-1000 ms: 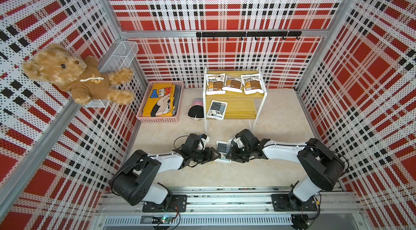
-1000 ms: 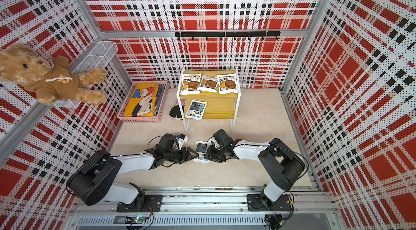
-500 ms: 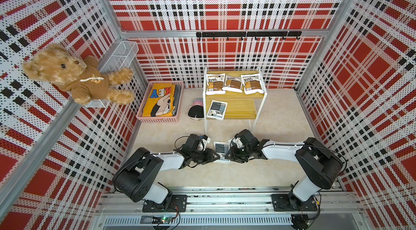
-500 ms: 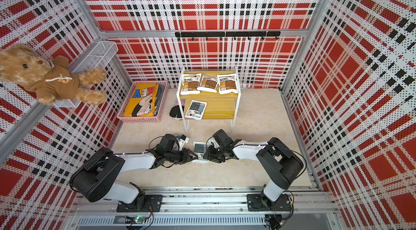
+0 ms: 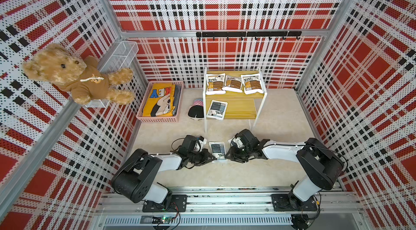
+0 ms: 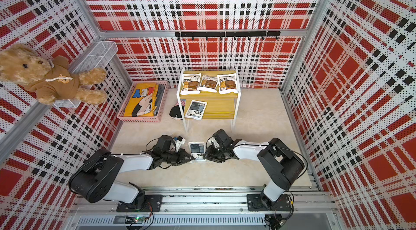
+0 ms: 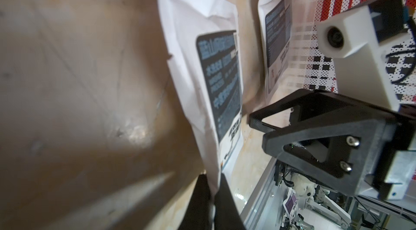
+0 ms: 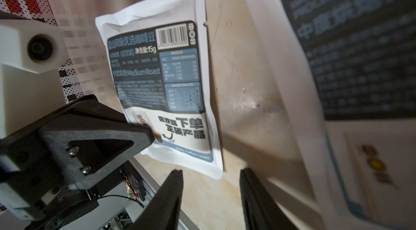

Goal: Place the bagged coffee beans on the shelf by color
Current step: Pick up the bagged coffee beans at the center of the board.

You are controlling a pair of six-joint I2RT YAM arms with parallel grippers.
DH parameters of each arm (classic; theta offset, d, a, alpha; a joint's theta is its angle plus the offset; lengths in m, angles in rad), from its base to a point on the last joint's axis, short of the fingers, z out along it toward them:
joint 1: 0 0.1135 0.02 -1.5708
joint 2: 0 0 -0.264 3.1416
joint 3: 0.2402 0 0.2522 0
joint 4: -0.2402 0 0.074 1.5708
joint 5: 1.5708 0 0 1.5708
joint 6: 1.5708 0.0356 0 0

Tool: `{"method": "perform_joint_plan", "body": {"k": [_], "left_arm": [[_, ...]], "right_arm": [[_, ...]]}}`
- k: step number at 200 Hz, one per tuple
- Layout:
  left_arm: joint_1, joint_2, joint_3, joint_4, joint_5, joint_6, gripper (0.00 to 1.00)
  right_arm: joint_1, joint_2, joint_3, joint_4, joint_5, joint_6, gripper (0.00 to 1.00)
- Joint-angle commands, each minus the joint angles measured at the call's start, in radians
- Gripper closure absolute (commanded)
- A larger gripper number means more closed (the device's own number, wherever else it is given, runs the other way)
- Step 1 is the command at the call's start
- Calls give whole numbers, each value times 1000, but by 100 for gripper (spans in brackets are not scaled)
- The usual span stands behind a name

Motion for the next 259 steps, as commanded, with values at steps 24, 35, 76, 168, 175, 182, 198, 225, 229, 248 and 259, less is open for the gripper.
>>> {"method": "perform_joint_plan", "body": {"k": [24, 35, 76, 168, 175, 182, 198, 225, 229, 248, 259], "left_arm": [[21, -116, 4, -9, 38, -65, 92], [25, -169, 6, -12, 48, -93, 92], [40, -333, 26, -10, 81, -190, 92], [13, -426, 91, 48, 143, -250, 92], [10, -425, 97, 57, 147, -254, 92], [5, -425, 103, 68, 149, -259, 92], [-2, -424, 113, 82, 153, -265, 92], [-5, -429, 117, 84, 158, -263, 92], [-4, -431, 116, 84, 158, -264, 92], [-4, -439, 111, 84, 158, -268, 92], [-4, -439, 109, 84, 163, -268, 92]], "right_arm": [[1, -195, -45, -42, 41, -6, 42], [-5, -242, -70, -16, 22, 3, 38], [-35, -348, -124, 115, -101, 35, 33], [-73, -440, -59, 168, -150, 87, 29], [-73, -432, -57, 180, -155, 92, 29], [-72, -424, -54, 188, -156, 95, 29], [-76, -402, -37, 189, -154, 93, 31], [-78, -363, -18, 200, -157, 97, 35], [-79, -360, -16, 203, -155, 98, 35], [-78, -359, -20, 224, -146, 108, 39], [-83, -364, -22, 239, -139, 118, 41]]}}
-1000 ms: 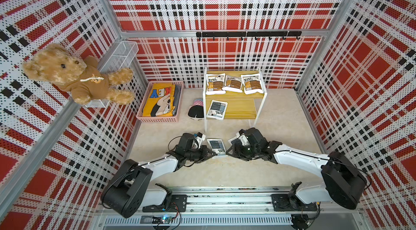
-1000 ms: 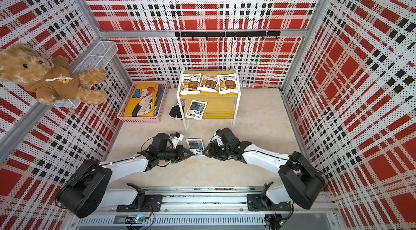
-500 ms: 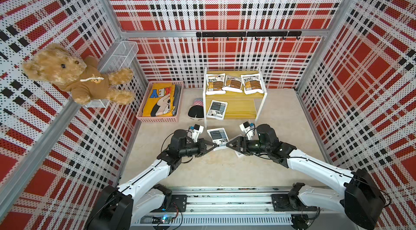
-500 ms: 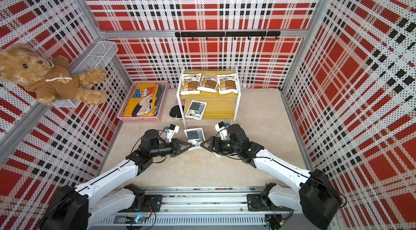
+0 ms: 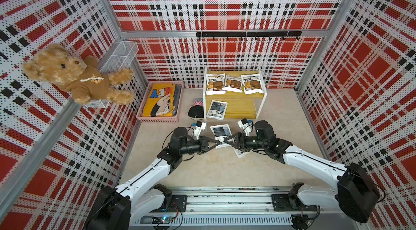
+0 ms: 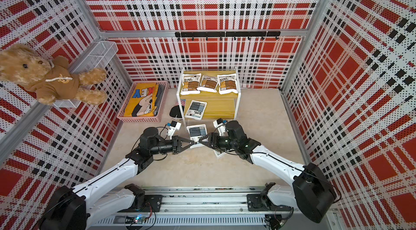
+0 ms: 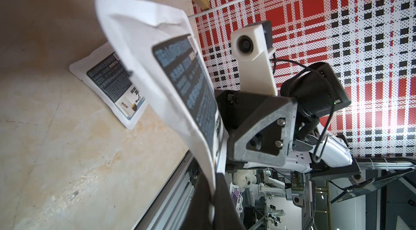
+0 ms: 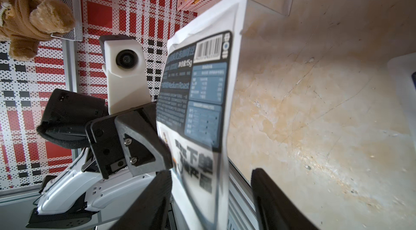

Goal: Place the bagged coffee beans on the shelf by color
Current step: Pick up the bagged coffee beans at the center of the board.

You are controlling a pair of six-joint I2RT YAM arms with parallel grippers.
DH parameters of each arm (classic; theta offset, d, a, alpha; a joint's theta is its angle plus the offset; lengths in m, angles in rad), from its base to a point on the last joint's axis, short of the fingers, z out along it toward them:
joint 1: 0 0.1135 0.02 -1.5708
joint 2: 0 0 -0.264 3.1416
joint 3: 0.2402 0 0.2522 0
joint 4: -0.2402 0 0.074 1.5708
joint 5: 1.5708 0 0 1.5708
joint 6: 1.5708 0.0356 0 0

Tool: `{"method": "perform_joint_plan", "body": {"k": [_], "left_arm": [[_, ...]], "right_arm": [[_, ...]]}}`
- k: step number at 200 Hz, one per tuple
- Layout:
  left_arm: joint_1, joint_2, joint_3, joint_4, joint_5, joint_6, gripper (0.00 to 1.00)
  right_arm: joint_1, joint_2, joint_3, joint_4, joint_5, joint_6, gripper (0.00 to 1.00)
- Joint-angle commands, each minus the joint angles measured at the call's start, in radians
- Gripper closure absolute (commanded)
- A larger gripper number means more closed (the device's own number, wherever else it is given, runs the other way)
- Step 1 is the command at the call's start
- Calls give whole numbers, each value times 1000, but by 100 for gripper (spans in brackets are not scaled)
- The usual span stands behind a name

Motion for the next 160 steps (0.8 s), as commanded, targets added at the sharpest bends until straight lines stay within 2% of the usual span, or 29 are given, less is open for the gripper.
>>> {"method": "perform_joint_plan", "body": {"k": [1, 38, 62, 89, 131, 160], "left_arm": [[-3, -19, 16, 35, 21, -1, 92], [-4, -18, 10, 38, 25, -2, 92], [-9, -12, 10, 46, 26, -7, 92], [-13, -4, 10, 52, 25, -10, 92], [-15, -5, 10, 52, 19, -15, 90], [-15, -1, 5, 50, 14, -20, 85]], "right_arm": [[-9, -2, 11, 55, 8, 16, 42], [-19, -30, 2, 61, 25, 22, 48], [-19, -41, -7, 61, 34, 26, 57], [-18, -44, -11, 63, 32, 32, 72], [-18, -54, -12, 50, 36, 28, 84], [-19, -61, -15, 47, 38, 28, 89]]}}
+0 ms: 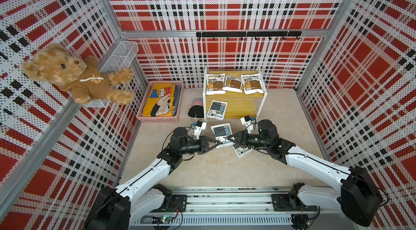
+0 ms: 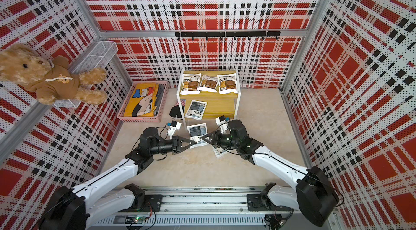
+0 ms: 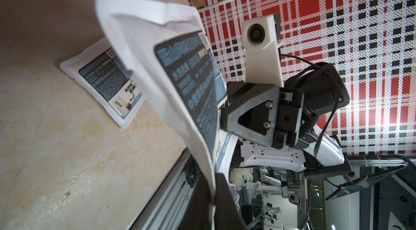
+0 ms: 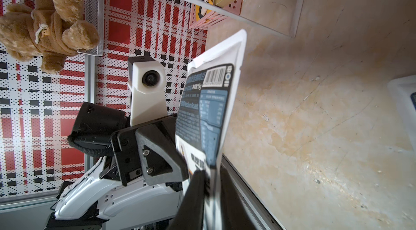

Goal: Place the bagged coffee beans on the shelf by color
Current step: Pick up the bagged coffee beans at the center of the board.

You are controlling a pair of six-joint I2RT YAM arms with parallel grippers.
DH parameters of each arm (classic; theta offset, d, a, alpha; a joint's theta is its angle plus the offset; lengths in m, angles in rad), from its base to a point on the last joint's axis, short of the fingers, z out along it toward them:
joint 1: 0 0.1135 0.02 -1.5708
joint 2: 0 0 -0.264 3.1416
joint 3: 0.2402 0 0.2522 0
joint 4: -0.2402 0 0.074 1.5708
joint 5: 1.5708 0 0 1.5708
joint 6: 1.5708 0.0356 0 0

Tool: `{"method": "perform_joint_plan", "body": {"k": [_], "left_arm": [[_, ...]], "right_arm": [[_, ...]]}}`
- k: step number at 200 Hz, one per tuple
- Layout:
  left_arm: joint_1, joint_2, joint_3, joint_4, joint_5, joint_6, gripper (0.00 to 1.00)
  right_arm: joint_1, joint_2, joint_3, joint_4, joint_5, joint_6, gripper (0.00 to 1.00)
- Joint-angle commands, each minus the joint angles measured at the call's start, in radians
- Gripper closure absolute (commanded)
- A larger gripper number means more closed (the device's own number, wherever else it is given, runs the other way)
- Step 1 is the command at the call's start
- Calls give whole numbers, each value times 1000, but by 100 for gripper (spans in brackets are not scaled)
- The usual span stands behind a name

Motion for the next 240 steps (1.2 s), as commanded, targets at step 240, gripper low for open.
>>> {"method": "perform_joint_plan", "body": {"k": [240], "left_arm": [[131, -115, 81, -405, -275, 229, 53]], "right_arm": [[-69, -62, 234, -286, 451, -126, 91]]}}
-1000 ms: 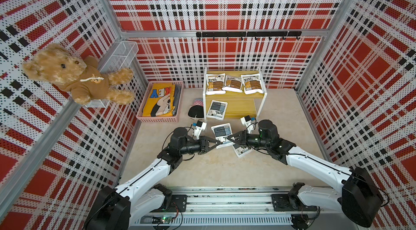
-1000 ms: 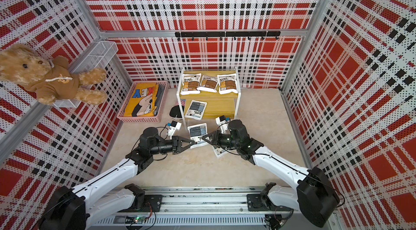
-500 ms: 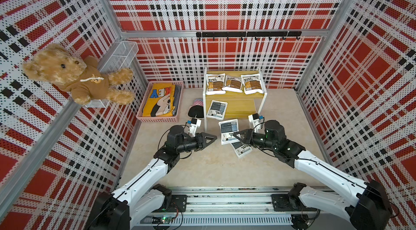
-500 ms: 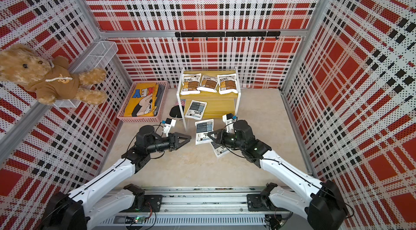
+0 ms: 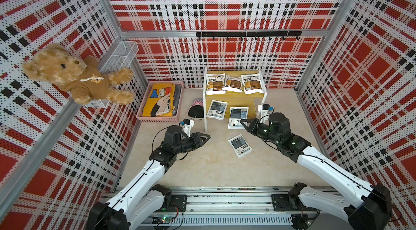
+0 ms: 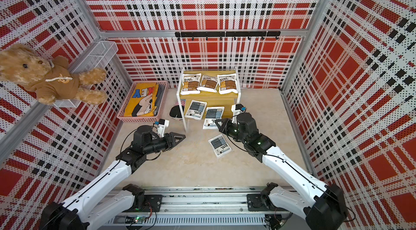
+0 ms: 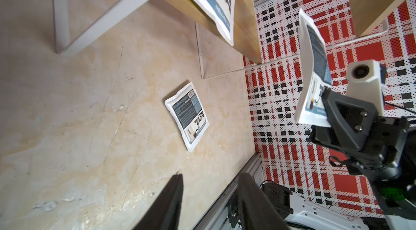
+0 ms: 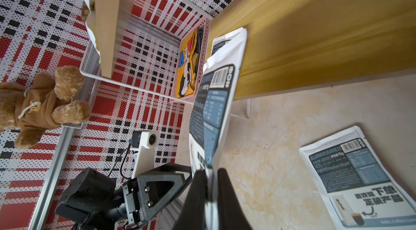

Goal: Place the bagged coffee beans on the shelf by color
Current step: Place the bagged coffee beans on the shelf.

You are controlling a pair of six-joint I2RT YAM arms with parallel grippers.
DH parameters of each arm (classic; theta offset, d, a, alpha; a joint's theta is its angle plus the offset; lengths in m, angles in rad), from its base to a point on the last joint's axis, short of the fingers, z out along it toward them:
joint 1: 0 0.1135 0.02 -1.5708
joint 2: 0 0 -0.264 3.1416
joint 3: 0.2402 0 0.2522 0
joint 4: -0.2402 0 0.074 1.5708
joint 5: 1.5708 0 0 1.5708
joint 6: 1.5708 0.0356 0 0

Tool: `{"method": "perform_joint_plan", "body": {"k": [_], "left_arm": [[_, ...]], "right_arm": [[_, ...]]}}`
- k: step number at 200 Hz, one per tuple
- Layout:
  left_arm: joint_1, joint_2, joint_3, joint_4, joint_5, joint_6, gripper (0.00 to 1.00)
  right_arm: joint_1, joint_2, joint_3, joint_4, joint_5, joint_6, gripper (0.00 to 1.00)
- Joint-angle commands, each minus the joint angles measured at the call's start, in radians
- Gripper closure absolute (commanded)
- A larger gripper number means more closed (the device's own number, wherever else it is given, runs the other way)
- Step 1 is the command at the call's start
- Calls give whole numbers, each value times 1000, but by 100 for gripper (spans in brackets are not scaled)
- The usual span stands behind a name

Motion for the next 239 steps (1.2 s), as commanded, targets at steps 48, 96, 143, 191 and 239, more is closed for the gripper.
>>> {"method": "perform_joint_plan", "body": {"k": [48, 96, 143, 191, 239], "left_arm": [[7, -12, 22, -36, -27, 32, 52], [8, -16, 13, -37, -28, 36, 52], [13, -26, 0, -42, -27, 37, 52], [16, -36, -8, -52, -28, 38, 52], [16, -31, 0, -62, -30, 48, 52]], "right_arm": [[-8, 119, 108, -56, 103, -28, 91], [-9, 167, 117, -39, 105, -9, 91], [-8, 212, 143, -43, 111, -4, 91], [-9, 262, 178, -43, 119, -2, 90], [-10, 301, 205, -68, 136, 11, 88]]}}
